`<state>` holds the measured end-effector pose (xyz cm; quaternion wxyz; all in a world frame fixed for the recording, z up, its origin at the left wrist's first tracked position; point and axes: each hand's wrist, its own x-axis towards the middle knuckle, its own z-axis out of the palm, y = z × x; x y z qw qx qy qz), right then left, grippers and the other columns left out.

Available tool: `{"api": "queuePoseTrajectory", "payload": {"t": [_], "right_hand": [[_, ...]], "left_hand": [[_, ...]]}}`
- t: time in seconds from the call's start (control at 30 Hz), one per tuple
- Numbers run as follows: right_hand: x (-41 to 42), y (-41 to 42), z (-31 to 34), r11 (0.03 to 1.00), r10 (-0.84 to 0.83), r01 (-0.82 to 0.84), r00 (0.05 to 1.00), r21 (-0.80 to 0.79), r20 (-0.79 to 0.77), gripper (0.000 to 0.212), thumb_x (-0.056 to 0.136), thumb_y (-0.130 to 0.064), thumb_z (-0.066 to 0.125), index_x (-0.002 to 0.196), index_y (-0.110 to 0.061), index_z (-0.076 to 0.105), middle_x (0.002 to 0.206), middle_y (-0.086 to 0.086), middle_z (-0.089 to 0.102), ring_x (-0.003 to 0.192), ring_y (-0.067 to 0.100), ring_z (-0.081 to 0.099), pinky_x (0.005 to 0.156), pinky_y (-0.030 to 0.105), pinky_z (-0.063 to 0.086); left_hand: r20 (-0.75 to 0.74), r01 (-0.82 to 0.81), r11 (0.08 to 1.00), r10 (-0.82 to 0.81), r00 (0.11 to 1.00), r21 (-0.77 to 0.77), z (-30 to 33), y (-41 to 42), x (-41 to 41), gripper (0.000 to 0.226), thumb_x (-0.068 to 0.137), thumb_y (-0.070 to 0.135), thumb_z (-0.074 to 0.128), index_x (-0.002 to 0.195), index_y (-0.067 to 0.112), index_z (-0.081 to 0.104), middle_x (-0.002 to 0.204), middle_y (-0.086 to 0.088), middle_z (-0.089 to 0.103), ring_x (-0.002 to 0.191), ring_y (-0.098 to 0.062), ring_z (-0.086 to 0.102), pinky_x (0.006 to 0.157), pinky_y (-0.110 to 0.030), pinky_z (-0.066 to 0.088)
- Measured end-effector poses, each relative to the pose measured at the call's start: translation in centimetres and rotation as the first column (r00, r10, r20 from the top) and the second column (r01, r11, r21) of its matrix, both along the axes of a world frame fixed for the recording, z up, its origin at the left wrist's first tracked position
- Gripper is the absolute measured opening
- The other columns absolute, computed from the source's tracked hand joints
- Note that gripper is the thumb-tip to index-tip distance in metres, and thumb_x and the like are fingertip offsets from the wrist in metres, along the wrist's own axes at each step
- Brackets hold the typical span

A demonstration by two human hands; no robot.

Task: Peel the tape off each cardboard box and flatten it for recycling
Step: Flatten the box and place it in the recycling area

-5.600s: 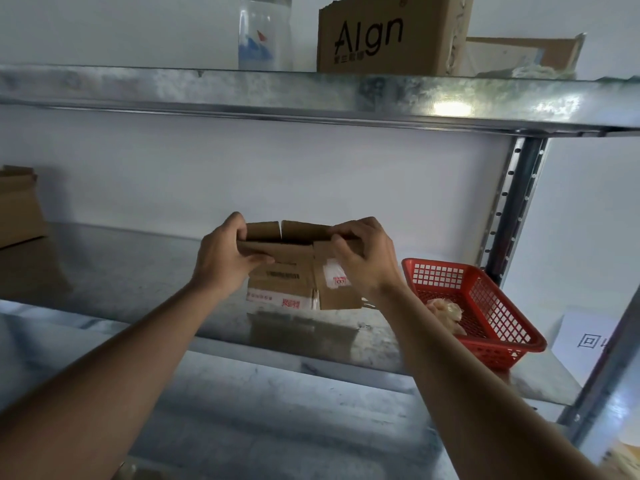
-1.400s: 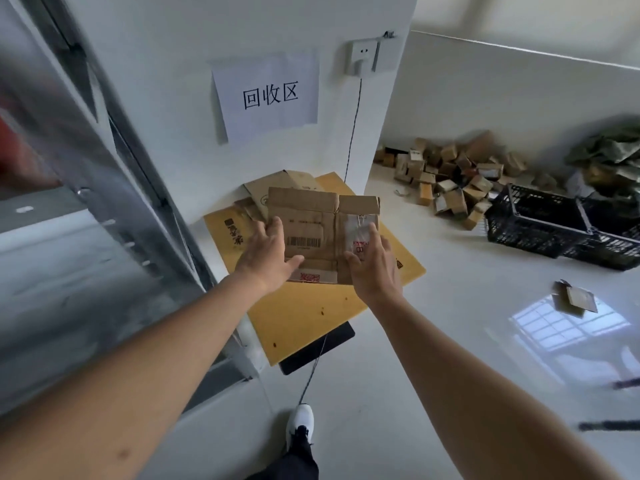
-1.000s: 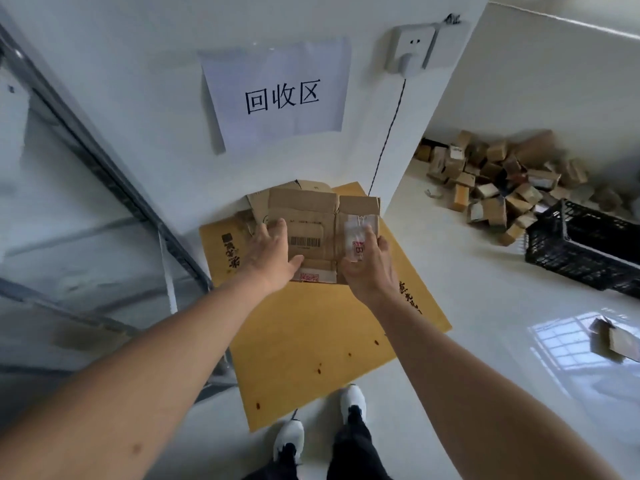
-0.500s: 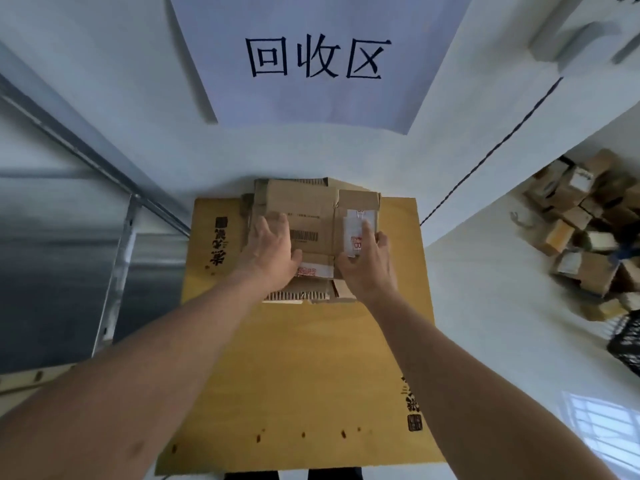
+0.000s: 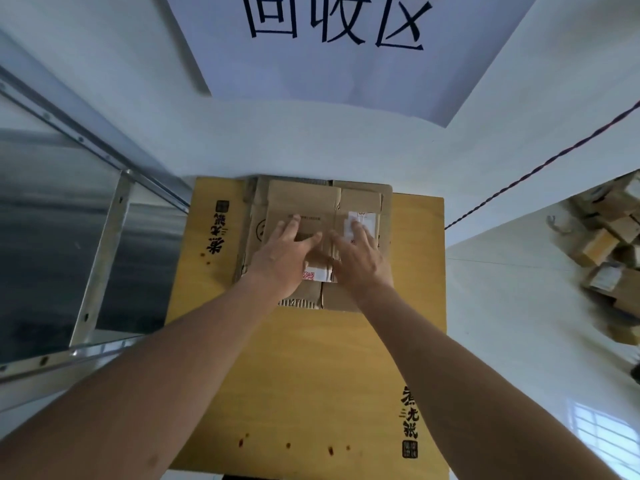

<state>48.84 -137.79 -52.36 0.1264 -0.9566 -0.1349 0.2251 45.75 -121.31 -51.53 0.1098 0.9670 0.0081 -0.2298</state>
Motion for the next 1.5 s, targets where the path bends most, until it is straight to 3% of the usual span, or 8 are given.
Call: {"api": "queuePoseTrajectory", "payload": {"t": [0.1, 0.27, 0.43, 0.57, 0.83, 1.03, 1.2, 1.5], "right_hand": [[0.2, 0.4, -0.4, 1.000, -0.014, 0.013, 1.000, -0.026, -0.009, 0.056, 0.097, -0.025, 0.072, 0.144, -0.037, 0.045, 0.169, 0.008, 0.015, 0.159, 0.029, 0.015, 0.104, 0.046, 0.051], [0.6, 0.8, -0.4, 0.997, -0.031, 0.032, 0.999, -0.068, 0.007, 0.059, 0.090, -0.012, 0.078, 0.137, -0.037, 0.052, 0.165, 0.007, 0.026, 0.152, 0.030, 0.033, 0.086, 0.045, 0.060], [0.4, 0.0, 0.4, 0.999, -0.039, 0.041, 0.997, 0.020, -0.068, 0.062, 0.096, -0.010, 0.071, 0.145, -0.040, 0.048, 0.171, 0.005, 0.014, 0.158, 0.029, 0.016, 0.107, 0.051, 0.051], [-0.1, -0.6, 1.7, 0.990, -0.093, 0.092, 0.996, 0.109, 0.003, 0.050, 0.094, -0.006, 0.069, 0.136, -0.034, 0.060, 0.166, 0.002, 0.026, 0.151, 0.028, 0.034, 0.110, 0.048, 0.049], [-0.8, 0.1, 5.9, 0.969, -0.105, 0.075, 0.987, 0.234, 0.120, 0.039, 0.099, -0.010, 0.062, 0.136, -0.025, 0.063, 0.151, 0.002, 0.051, 0.133, 0.026, 0.053, 0.104, 0.042, 0.051], [-2.3, 0.0, 9.4, 0.973, -0.066, 0.041, 0.992, 0.226, 0.106, 0.043, 0.106, -0.020, 0.050, 0.149, -0.021, 0.054, 0.156, 0.004, 0.048, 0.141, 0.027, 0.047, 0.115, 0.045, 0.041], [-5.5, -0.1, 13.4, 0.986, 0.017, -0.043, 0.988, 0.162, 0.156, 0.049, 0.107, -0.042, 0.046, 0.151, -0.022, 0.048, 0.158, 0.006, 0.047, 0.145, 0.026, 0.043, 0.118, 0.045, 0.032], [-14.4, 2.8, 23.3, 0.983, 0.068, -0.114, 0.954, 0.143, 0.292, 0.059, 0.105, -0.057, 0.039, 0.154, -0.026, 0.043, 0.159, 0.001, 0.044, 0.147, 0.024, 0.040, 0.120, 0.043, 0.032]], "left_hand": [[0.009, -0.024, 0.999, 0.024, 1.000, 0.021, -0.9, 0.0, 0.2, 0.072, 0.105, 0.021, 0.056, 0.159, 0.050, 0.020, 0.174, -0.001, -0.004, 0.160, -0.030, 0.003, 0.116, -0.052, 0.040], [0.004, -0.025, 0.998, 0.025, 1.000, 0.064, -1.8, -0.3, 0.0, 0.076, 0.105, 0.023, 0.056, 0.158, 0.055, 0.012, 0.173, 0.003, -0.010, 0.160, -0.029, -0.001, 0.109, -0.050, 0.047], [0.015, -0.015, 0.999, 0.014, 1.000, 0.045, -0.7, -0.3, 0.1, 0.072, 0.105, 0.023, 0.056, 0.160, 0.049, 0.019, 0.174, -0.003, 0.000, 0.159, -0.031, 0.006, 0.113, -0.048, 0.044], [0.092, 0.008, 0.999, -0.012, 0.996, 0.052, 1.3, -0.8, -0.1, 0.067, 0.100, 0.024, 0.061, 0.159, 0.034, 0.034, 0.167, -0.016, 0.020, 0.153, -0.035, 0.023, 0.112, -0.052, 0.044], [0.152, 0.017, 0.999, -0.023, 0.988, 0.041, 6.0, -1.3, -1.3, 0.063, 0.099, 0.034, 0.059, 0.158, 0.024, 0.039, 0.165, -0.015, 0.029, 0.152, -0.034, 0.029, 0.122, -0.053, 0.033], [0.213, 0.036, 0.996, -0.054, 0.976, 0.085, 9.6, -1.4, -3.0, 0.053, 0.099, 0.028, 0.060, 0.149, 0.019, 0.049, 0.152, -0.013, 0.046, 0.140, -0.029, 0.044, 0.118, -0.048, 0.039], [0.304, 0.070, 0.991, -0.102, 0.947, 0.115, 13.6, 0.1, -5.7, 0.045, 0.103, 0.036, 0.051, 0.142, 0.014, 0.053, 0.139, -0.008, 0.056, 0.129, -0.025, 0.052, 0.113, -0.049, 0.043], [0.397, 0.051, 0.994, -0.083, 0.914, 0.093, 23.1, 5.1, -15.5, 0.054, 0.106, 0.043, 0.046, 0.150, 0.012, 0.046, 0.146, -0.007, 0.053, 0.134, -0.027, 0.052, 0.114, -0.049, 0.040]]}}
